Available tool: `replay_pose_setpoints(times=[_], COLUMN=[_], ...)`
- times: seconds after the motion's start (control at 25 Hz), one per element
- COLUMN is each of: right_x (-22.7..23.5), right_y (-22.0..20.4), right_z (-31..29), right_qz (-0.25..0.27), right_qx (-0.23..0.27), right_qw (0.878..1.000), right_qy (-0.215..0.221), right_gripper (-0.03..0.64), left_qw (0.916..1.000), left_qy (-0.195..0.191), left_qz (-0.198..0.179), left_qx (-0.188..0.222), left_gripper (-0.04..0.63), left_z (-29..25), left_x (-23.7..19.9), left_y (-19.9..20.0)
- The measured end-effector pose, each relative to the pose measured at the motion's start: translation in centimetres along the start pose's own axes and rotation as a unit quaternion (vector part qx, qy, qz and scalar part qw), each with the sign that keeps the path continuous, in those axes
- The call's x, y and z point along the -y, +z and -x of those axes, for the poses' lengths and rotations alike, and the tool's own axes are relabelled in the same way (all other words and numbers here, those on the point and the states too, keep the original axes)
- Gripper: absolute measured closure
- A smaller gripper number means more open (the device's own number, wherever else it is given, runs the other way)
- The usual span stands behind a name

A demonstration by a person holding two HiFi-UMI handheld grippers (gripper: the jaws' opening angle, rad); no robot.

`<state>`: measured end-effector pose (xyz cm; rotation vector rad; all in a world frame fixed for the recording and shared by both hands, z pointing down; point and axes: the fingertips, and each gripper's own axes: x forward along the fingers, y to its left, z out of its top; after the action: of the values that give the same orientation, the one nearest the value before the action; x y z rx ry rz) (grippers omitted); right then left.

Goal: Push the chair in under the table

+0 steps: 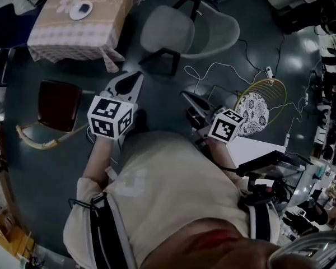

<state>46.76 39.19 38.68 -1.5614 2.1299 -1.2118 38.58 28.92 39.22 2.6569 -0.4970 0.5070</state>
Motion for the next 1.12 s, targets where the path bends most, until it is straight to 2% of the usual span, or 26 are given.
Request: replay_pose_setpoints(times=[0.16,0.44,0.64,0.76,0.84,1.0,1.12], right_x=[0.6,2.6,2.9,4.1,5.3,7.5,9.6], right_y=[0.4,0.8,0.3,0.8,2.1,5.1,7.0], right_z=[-2.0,-3.3,-6.1,-7.6,-8.2,-8.7,-8.0], right_qz=[0.007,-0.033,-0.037,-0.055,-0.055,-0.078,-0.101], right_qx=[-0.016,-0.019,-0.043,-0.046,-0.046,-0.055,-0.061], right_qw=[1.000,0.997,0.997,0.996,0.997,0.995,0.993], right_qy=[-0.019,-0.066,-0.050,-0.048,-0.042,-0.012,-0.012], right_gripper=[0.606,0.606,0.606,0.606,0.606,0.606,0.606], left_qw=[0.9999,0.9999,0.9990,0.9994,0.9993,0.9974,0.9975], left_qy=[-0.004,-0.005,-0.004,0.006,0.018,0.045,0.046], left_qz=[0.009,0.009,0.042,0.022,0.018,0.051,0.039], left_qx=[0.005,0.009,-0.015,-0.027,-0.027,-0.025,-0.038], left_gripper=[0.589,0.589,0.589,0.589,0.589,0.589,0.589], left_z=[-0.5,-1.2,-1.1,-1.8,-3.1,-5.6,-8.0], left_x=[-2.2,-3.1,-4.2,-5.2,-5.5,-4.7,-2.9], left_y=[0.3,0.9,-1.0,-0.1,1.0,1.7,2.4])
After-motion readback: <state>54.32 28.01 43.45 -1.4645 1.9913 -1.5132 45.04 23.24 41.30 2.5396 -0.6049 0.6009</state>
